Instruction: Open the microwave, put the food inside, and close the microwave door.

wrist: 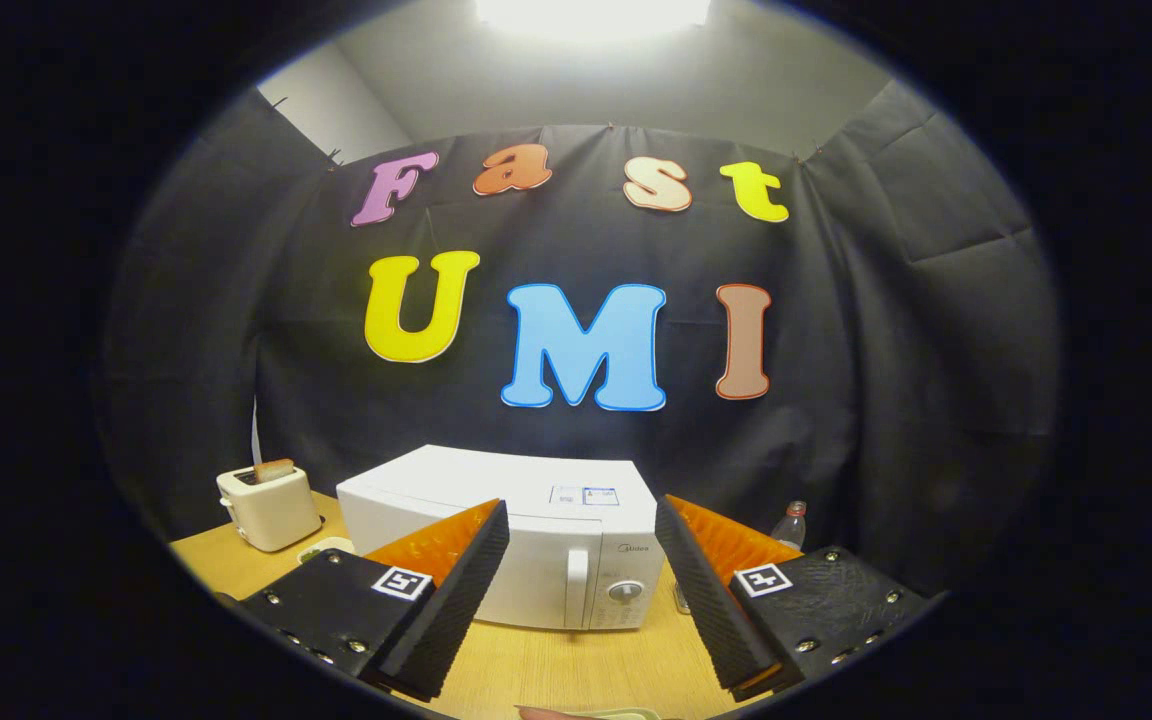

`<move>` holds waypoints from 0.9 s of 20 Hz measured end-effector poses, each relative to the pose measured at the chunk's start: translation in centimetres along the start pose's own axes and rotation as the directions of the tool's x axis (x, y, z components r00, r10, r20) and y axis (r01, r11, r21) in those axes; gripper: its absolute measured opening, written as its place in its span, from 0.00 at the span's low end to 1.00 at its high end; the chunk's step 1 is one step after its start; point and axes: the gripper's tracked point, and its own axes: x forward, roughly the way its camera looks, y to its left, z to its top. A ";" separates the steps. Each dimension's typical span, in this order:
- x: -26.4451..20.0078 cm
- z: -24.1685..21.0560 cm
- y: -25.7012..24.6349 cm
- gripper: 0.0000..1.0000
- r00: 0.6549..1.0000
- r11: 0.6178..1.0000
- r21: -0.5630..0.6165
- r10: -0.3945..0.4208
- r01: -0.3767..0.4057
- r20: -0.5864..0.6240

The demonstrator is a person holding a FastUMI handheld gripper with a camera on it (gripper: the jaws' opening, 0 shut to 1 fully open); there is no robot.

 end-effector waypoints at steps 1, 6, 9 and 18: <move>0.4 -0.7 -0.1 0.95 1.000 1.000 -0.007 -0.004 0.004 -0.004; 2.3 -4.1 -0.1 0.95 1.000 1.000 -0.011 -0.004 0.003 -0.026; 3.8 -6.5 0.1 0.95 0.999 1.000 -0.010 -0.001 0.001 -0.045; 10.2 -14.2 0.0 0.95 0.990 1.000 -0.001 0.008 -0.008 -0.141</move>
